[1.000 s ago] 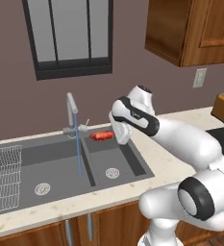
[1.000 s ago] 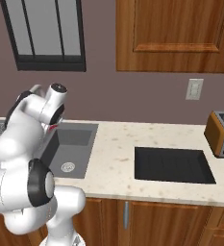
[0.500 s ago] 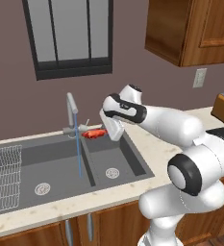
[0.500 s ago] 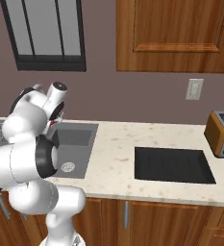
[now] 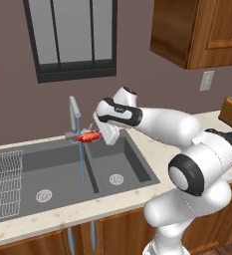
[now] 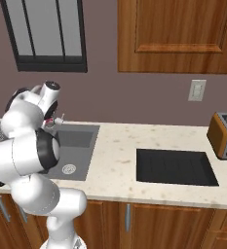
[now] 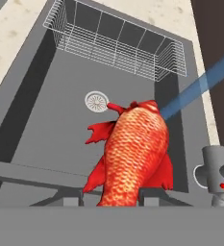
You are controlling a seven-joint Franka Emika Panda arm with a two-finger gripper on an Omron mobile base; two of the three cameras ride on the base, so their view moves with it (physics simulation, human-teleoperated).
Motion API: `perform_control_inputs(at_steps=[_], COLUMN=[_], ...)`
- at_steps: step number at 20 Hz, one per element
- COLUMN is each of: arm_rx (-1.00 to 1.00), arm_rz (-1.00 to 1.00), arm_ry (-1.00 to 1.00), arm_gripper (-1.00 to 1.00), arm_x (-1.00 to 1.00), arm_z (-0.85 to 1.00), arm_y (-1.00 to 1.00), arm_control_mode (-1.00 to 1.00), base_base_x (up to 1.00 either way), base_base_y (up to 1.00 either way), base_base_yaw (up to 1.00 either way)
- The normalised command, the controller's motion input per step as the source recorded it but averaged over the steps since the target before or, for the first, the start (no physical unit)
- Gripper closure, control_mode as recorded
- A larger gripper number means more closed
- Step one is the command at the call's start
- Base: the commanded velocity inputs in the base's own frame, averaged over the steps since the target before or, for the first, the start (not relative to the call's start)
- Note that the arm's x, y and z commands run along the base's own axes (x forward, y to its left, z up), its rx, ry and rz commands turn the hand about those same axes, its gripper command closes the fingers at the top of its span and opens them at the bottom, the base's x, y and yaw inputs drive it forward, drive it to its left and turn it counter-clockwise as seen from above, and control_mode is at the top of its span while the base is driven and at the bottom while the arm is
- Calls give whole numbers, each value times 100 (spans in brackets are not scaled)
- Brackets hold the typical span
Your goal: Take the fish out of the fridge, briefly rinse it in the sink, and place it on the tray next to the sink.
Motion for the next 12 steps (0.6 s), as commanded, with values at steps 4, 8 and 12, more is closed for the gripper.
perform_control_inputs(at_steps=[4, 8, 12], arm_rx=[0, 0, 0], arm_rz=[-1, -4, -9], arm_ry=[-16, -10, -3], arm_gripper=[100, 100, 100], arm_x=[18, 23, 40], arm_z=[0, 0, 0], arm_y=[28, 24, 10], arm_control_mode=[-100, -100, -100], base_base_x=[0, 0, 0], base_base_y=[0, 0, 0], base_base_yaw=[0, 0, 0])
